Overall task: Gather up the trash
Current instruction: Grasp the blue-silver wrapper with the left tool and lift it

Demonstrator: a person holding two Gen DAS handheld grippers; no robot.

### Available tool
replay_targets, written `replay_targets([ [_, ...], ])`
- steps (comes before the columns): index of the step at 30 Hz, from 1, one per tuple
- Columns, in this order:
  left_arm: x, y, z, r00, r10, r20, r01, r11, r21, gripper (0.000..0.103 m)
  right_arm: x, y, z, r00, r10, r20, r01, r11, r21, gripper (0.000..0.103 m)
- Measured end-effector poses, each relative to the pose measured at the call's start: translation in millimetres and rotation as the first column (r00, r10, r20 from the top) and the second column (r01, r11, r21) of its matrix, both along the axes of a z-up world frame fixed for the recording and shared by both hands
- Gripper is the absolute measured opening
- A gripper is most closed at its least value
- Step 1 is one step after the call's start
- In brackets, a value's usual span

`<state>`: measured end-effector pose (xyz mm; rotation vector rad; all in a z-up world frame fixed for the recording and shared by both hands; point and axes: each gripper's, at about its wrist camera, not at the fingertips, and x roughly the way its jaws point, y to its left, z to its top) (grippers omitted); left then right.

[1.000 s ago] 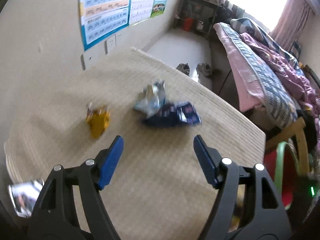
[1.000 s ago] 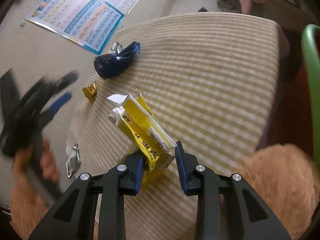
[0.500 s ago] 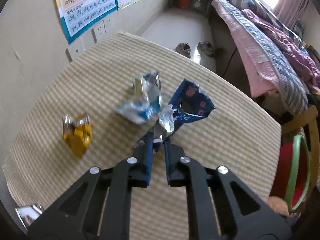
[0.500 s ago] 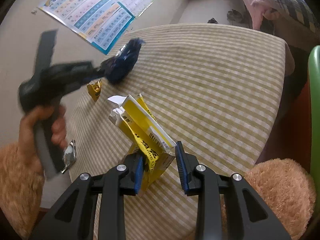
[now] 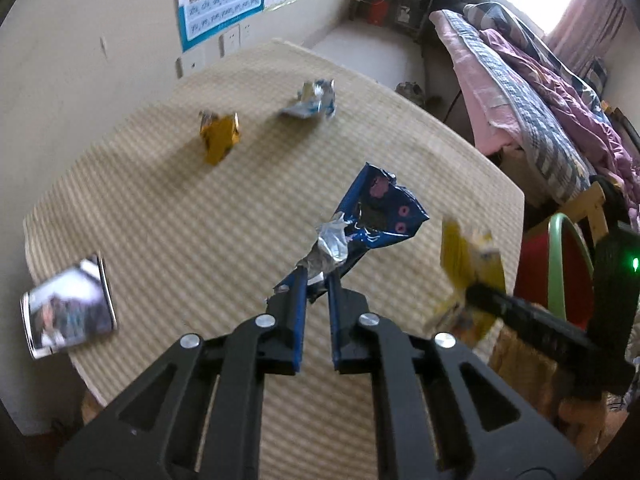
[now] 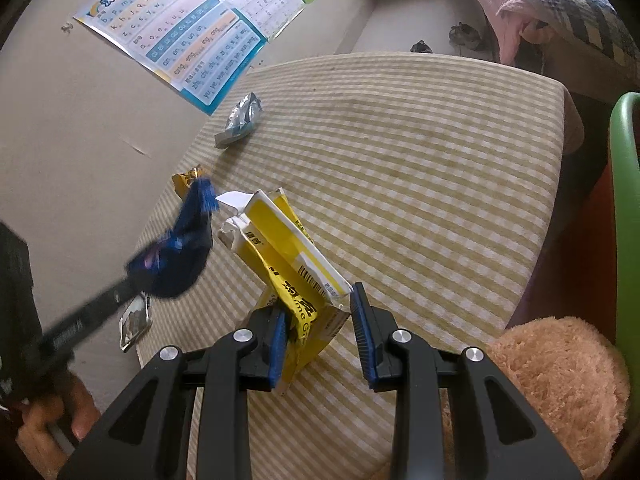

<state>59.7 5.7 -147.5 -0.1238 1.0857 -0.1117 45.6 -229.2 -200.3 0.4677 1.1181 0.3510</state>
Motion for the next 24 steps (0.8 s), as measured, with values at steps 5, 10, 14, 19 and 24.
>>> replay_targets([
  [5,-6.3,0.6,-11.2,1.000,-0.001,-0.029,0.000,1.000,-0.026,0.011,-3.5,1.9,2.7,1.000,0.005,0.006,-0.005,1.000,-0.019,0.029],
  [10,-5.5,0.6,-14.8,1.000,0.006,-0.029,-0.008,0.999,-0.039,0.041,-1.6,3.1,1.2,1.000,0.004,-0.001,-0.004,1.000,-0.020,0.029],
  [14,0.2,-6.2,-18.5,0.999,-0.010,-0.034,0.008,0.998,-0.067,0.056,0.0,2.8,-0.3,1.000,-0.001,-0.010,0.001,1.000,-0.008,0.029],
  [19,9.1,-25.7,-33.2,0.995,-0.073,-0.070,0.070,0.997,-0.034,0.057,1.2,0.5,-2.2,1.000,-0.009,-0.019,0.009,1.000,0.008,0.029],
  [24,9.6,-32.1,-46.8,0.991,-0.088,-0.105,0.086,0.996,-0.026,0.050,2.2,-0.4,-3.5,1.000,-0.010,-0.022,0.010,1.000,0.014,0.030],
])
